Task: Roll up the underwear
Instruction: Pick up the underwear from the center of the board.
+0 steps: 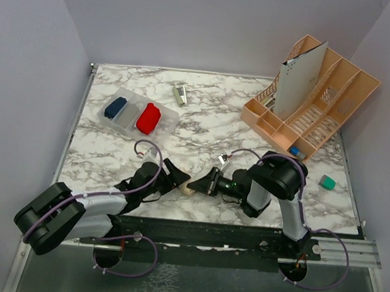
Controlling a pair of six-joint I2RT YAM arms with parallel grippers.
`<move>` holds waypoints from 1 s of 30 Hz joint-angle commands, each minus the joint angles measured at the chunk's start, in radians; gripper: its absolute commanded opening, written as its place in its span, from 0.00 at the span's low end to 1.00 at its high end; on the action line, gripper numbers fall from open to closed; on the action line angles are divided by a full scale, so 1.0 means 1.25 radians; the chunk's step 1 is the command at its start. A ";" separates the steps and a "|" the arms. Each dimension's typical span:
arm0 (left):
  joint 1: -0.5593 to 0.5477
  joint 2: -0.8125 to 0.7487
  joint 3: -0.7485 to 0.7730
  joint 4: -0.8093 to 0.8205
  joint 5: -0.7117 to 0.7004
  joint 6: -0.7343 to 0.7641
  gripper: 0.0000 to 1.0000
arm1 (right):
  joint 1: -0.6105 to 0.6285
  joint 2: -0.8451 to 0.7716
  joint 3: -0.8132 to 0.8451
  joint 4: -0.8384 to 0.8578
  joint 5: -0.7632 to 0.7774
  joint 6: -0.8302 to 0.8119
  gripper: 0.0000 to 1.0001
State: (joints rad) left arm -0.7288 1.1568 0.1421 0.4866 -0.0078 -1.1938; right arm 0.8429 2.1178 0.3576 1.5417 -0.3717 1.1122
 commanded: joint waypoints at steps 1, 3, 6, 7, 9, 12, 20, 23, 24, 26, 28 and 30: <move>-0.017 0.086 -0.011 -0.118 -0.026 0.016 0.71 | 0.011 0.098 -0.026 0.098 -0.022 0.026 0.10; -0.019 0.121 0.002 -0.118 -0.021 0.020 0.71 | 0.010 0.090 -0.029 0.078 -0.019 0.015 0.10; -0.021 0.169 0.021 -0.120 -0.021 0.029 0.68 | 0.010 0.078 -0.031 0.059 -0.030 -0.003 0.11; -0.022 0.182 0.025 -0.121 -0.023 0.029 0.66 | 0.011 0.076 -0.030 0.059 -0.040 -0.012 0.12; -0.021 0.208 0.034 -0.121 -0.025 0.027 0.59 | 0.010 0.072 -0.030 0.058 -0.055 -0.026 0.14; -0.022 0.232 0.050 -0.122 -0.023 0.038 0.52 | 0.011 0.067 -0.041 0.076 -0.061 -0.050 0.17; -0.022 0.250 0.096 -0.158 -0.031 0.095 0.22 | 0.011 0.013 -0.059 0.049 -0.074 -0.119 0.33; -0.023 0.231 0.114 -0.173 -0.031 0.131 0.06 | 0.010 -0.076 -0.070 -0.048 -0.048 -0.160 0.56; -0.022 0.221 0.123 -0.185 -0.035 0.144 0.03 | 0.012 -0.116 -0.072 -0.103 -0.040 -0.186 0.60; -0.018 0.197 0.140 -0.207 -0.038 0.166 0.00 | 0.011 -0.190 -0.079 -0.195 -0.021 -0.233 0.73; -0.009 0.166 0.160 -0.225 -0.034 0.188 0.00 | 0.010 -0.264 -0.095 -0.263 0.016 -0.267 0.84; 0.008 0.139 0.175 -0.239 -0.016 0.212 0.00 | 0.010 -0.339 -0.105 -0.336 0.046 -0.300 0.84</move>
State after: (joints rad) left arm -0.7456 1.3685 0.3489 0.4038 -0.0414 -1.0473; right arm 0.8497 1.8217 0.2607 1.3705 -0.3878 0.8841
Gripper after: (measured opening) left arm 0.396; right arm 0.832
